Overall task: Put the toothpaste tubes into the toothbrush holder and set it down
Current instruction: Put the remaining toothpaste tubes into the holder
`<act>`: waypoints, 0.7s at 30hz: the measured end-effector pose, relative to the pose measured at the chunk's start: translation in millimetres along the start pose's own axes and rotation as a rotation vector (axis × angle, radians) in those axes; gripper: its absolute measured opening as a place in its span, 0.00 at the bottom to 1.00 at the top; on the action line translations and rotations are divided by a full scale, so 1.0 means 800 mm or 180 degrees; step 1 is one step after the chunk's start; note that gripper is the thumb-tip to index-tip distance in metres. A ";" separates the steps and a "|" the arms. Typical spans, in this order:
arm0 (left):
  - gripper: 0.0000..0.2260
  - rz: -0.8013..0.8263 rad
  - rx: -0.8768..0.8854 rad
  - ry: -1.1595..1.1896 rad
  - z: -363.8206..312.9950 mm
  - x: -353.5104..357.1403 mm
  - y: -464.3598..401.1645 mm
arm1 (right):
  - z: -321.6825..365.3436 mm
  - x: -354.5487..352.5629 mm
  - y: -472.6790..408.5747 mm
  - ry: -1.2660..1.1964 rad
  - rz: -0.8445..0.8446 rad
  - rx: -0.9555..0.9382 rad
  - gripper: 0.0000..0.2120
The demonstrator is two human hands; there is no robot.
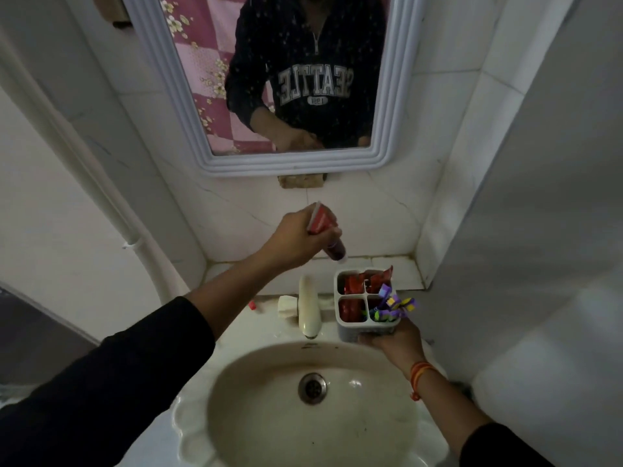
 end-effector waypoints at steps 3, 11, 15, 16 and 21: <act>0.16 0.0252 0.0174 -0.0551 -0.041 0.001 0.001 | 0.004 0.000 0.001 -0.0028 -0.0011 -0.0012 0.29; 0.11 0.0901 0.0171 -0.1254 -0.049 0.077 0.018 | 0.010 0.000 0.005 0.0090 -0.0011 0.0037 0.30; 0.13 0.1129 0.0193 -0.1580 -0.061 0.087 0.015 | 0.015 -0.001 0.007 0.0123 -0.0027 0.0003 0.30; 0.13 0.1204 0.0201 -0.1669 -0.062 0.090 0.017 | 0.016 -0.001 0.007 0.0137 -0.0035 -0.0018 0.30; 0.14 0.1540 0.0019 -0.1927 -0.032 0.117 0.030 | 0.017 -0.001 0.008 0.0147 -0.0043 -0.0015 0.30</act>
Point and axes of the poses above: each hand's wrist, its own y-axis away from the middle knuckle, its own x-axis out of the palm, z = x × y, the point moved 9 cm from there along -y, towards the middle knuckle, and after that the axes turned 5 degrees about z, right-handed, at the moved point
